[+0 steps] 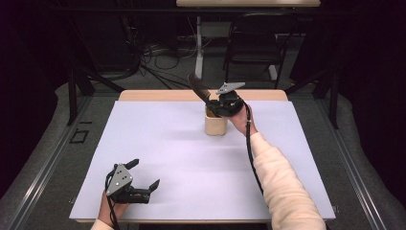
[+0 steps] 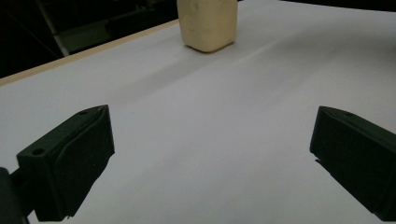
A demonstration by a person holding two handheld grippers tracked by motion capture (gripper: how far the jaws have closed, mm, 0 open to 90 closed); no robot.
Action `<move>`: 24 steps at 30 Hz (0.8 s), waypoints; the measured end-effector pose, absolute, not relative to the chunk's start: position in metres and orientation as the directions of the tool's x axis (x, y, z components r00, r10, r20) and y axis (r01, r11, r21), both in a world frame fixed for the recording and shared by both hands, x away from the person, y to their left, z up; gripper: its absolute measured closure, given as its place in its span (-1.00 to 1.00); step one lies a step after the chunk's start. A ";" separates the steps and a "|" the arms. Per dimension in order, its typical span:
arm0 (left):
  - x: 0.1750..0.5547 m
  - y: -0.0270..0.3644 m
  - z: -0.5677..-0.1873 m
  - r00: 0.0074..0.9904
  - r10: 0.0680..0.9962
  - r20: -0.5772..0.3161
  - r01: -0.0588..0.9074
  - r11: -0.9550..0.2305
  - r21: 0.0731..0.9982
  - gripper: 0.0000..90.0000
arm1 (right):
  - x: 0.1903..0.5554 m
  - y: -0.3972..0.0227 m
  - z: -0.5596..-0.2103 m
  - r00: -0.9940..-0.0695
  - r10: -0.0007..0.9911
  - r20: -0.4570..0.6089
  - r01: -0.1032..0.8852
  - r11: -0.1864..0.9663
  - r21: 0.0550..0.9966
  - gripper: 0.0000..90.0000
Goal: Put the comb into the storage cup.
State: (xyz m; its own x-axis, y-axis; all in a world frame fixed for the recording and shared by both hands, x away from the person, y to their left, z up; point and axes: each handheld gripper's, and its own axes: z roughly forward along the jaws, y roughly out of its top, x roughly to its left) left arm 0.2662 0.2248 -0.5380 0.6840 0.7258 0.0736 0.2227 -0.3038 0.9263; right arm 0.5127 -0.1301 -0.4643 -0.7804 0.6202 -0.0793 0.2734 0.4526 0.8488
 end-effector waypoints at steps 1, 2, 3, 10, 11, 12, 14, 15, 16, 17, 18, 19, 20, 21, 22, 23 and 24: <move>0.266 0.225 -0.538 0.683 0.726 0.073 0.224 -0.304 0.926 -1.00 | 0.513 -0.130 -0.465 -0.779 0.622 -0.079 0.276 0.453 0.848 0.61; 0.266 0.225 -0.538 0.684 0.725 0.075 0.223 -0.305 0.926 -1.00 | 0.513 -0.129 -0.465 -0.779 0.623 -0.075 0.282 0.454 0.845 0.61; 0.266 0.225 -0.538 0.683 0.727 0.074 0.223 -0.304 0.926 -1.00 | 0.513 -0.129 -0.465 -0.779 0.622 -0.076 0.285 0.461 0.840 0.61; 0.266 0.225 -0.538 0.681 0.728 0.075 0.223 -0.304 0.926 -1.00 | 0.513 -0.127 -0.467 -0.775 0.626 -0.090 0.303 0.493 0.816 0.59; 0.266 0.225 -0.538 0.681 0.729 0.074 0.224 -0.303 0.926 -1.00 | 0.513 -0.127 -0.467 -0.775 0.626 -0.091 0.307 0.498 0.811 0.58; 0.266 0.225 -0.538 0.681 0.728 0.074 0.224 -0.304 0.926 -1.00 | 0.512 -0.128 -0.467 -0.774 0.627 -0.087 0.314 0.500 0.807 0.51; 0.266 0.225 -0.538 0.682 0.727 0.074 0.225 -0.305 0.925 -1.00 | 0.511 -0.129 -0.464 -0.763 0.643 -0.064 0.341 0.485 0.805 0.16; 0.266 0.225 -0.538 0.682 0.727 0.077 0.224 -0.308 0.924 -1.00 | 0.509 -0.130 -0.462 -0.751 0.657 -0.061 0.353 0.478 0.804 0.09; 0.266 0.225 -0.538 0.683 0.726 0.078 0.223 -0.309 0.925 -1.00 | 0.508 -0.131 -0.460 -0.751 0.659 -0.049 0.362 0.472 0.804 -0.01; 0.266 0.225 -0.538 0.682 0.728 0.077 0.223 -0.307 0.925 -1.00 | 0.506 -0.132 -0.458 -0.748 0.663 -0.037 0.371 0.464 0.804 -0.15; 0.266 0.225 -0.538 0.681 0.728 0.077 0.223 -0.307 0.925 -1.00 | 0.504 -0.134 -0.456 -0.746 0.665 -0.031 0.376 0.458 0.805 -0.25; 0.266 0.225 -0.538 0.681 0.728 0.076 0.224 -0.306 0.925 -1.00 | 0.502 -0.135 -0.454 -0.749 0.662 -0.028 0.376 0.459 0.805 -0.33; 0.267 0.224 -0.538 0.681 0.728 0.077 0.224 -0.307 0.925 -1.00 | 0.500 -0.135 -0.452 -0.748 0.663 -0.024 0.378 0.456 0.805 -0.41; 0.267 0.224 -0.538 0.682 0.727 0.077 0.225 -0.308 0.924 -1.00 | 0.498 -0.136 -0.450 -0.753 0.658 -0.018 0.380 0.457 0.804 -0.48; 0.267 0.224 -0.538 0.683 0.727 0.077 0.225 -0.308 0.924 -1.00 | 0.497 -0.136 -0.449 -0.762 0.648 -0.012 0.380 0.462 0.802 -0.54; 0.267 0.224 -0.538 0.682 0.727 0.075 0.225 -0.307 0.925 -1.00 | 0.495 -0.136 -0.448 -0.765 0.644 -0.012 0.382 0.468 0.797 -0.59; 0.266 0.225 -0.538 0.683 0.727 0.076 0.223 -0.306 0.925 -1.00 | 0.493 -0.136 -0.447 -0.769 0.639 -0.008 0.383 0.471 0.795 -0.65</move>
State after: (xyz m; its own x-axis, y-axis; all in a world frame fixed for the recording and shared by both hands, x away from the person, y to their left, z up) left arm 0.2665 0.2246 -0.5383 0.6826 0.7269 0.0758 0.2234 -0.3063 0.9253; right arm 0.4926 -0.1361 -0.4466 -0.7688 0.6394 -0.0080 0.3833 0.4707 0.7947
